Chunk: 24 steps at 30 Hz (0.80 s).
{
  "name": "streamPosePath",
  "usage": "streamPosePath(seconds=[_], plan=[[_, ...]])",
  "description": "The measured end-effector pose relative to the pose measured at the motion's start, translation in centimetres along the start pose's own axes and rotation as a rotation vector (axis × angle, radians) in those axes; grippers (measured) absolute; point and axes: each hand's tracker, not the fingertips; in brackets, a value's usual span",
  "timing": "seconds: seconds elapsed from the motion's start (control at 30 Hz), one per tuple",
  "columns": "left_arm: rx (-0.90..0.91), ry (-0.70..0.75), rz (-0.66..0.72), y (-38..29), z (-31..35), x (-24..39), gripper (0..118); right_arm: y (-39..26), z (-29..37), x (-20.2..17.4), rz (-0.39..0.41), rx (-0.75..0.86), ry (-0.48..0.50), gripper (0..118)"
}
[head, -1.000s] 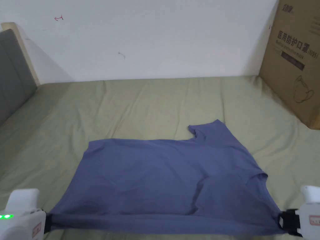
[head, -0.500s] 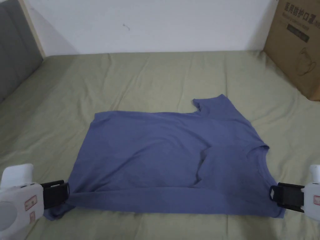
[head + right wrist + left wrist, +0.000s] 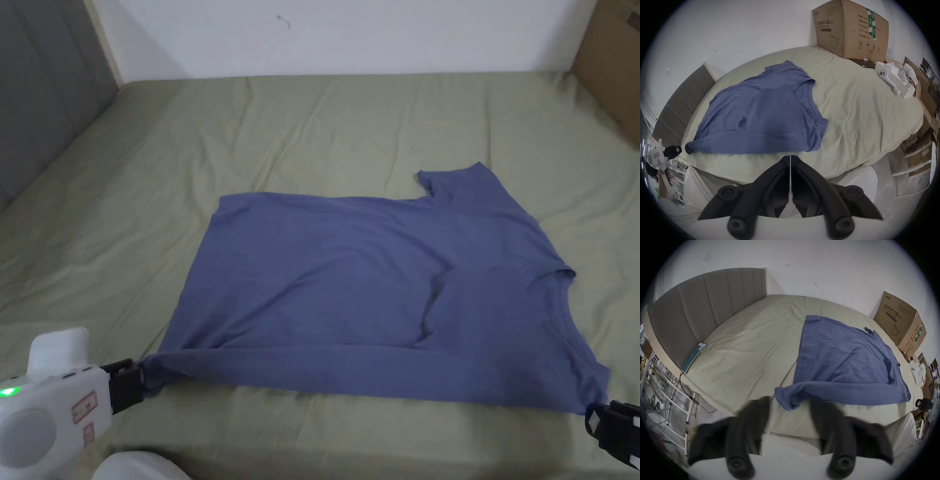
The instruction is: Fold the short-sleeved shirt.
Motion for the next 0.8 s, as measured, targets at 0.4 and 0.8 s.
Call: streamPosePath(seconds=[0.4, 0.8], plan=[[-0.100, 0.013, -0.100, -0.2, -5.3, 2.6, 5, -0.1, -1.6, 0.9, -0.044, -0.062, 0.005, 2], [-0.068, -0.002, -0.071, 1.8, -3.7, 2.3, 5, 5.0, -5.6, 1.2, 0.062, -0.084, -0.041, 90]])
